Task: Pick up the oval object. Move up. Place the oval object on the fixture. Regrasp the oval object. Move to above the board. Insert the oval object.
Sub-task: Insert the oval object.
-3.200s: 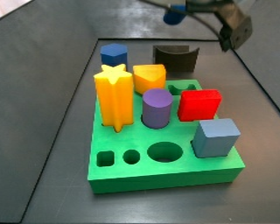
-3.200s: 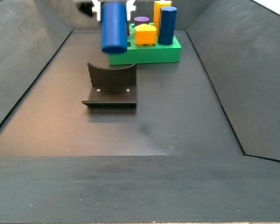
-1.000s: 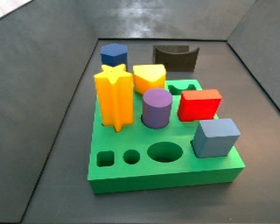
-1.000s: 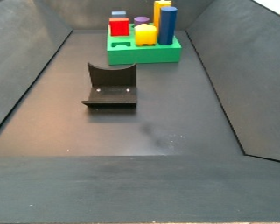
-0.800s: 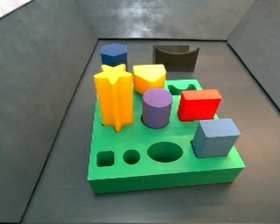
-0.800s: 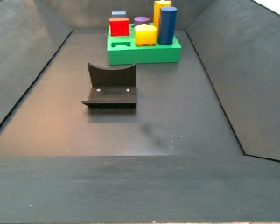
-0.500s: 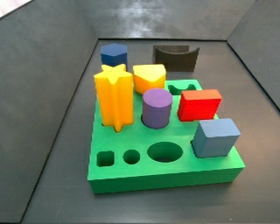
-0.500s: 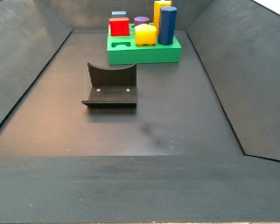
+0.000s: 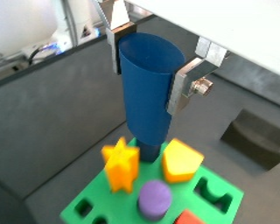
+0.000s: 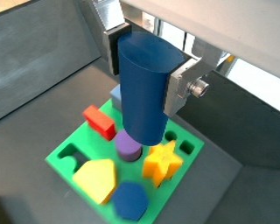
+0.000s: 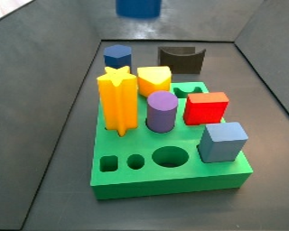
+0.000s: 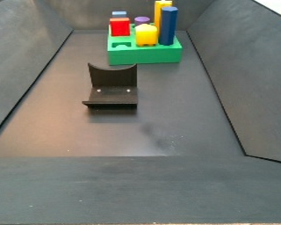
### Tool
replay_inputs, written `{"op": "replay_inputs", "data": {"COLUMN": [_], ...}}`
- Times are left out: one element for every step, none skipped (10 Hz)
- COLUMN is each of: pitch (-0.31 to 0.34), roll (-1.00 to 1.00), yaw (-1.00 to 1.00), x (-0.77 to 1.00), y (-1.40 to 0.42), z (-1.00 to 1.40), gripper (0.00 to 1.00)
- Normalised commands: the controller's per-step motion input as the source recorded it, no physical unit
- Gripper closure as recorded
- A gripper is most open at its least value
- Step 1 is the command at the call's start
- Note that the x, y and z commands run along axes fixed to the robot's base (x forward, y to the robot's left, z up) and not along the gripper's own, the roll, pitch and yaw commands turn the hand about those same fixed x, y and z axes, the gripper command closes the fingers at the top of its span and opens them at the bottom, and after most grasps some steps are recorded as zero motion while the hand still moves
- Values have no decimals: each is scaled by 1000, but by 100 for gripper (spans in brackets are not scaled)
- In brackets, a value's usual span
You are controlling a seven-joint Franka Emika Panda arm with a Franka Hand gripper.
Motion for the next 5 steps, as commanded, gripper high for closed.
{"op": "replay_inputs", "data": {"pitch": [-36, 0, 0, 0, 0], "roll": [90, 76, 54, 39, 43], "yaw": [163, 260, 283, 271, 260], "x": [303, 634, 580, 463, 349], "y": [-606, -543, -571, -586, -631], "z": [-689, -697, -640, -569, -523], "gripper": [100, 100, 100, 100, 100]}}
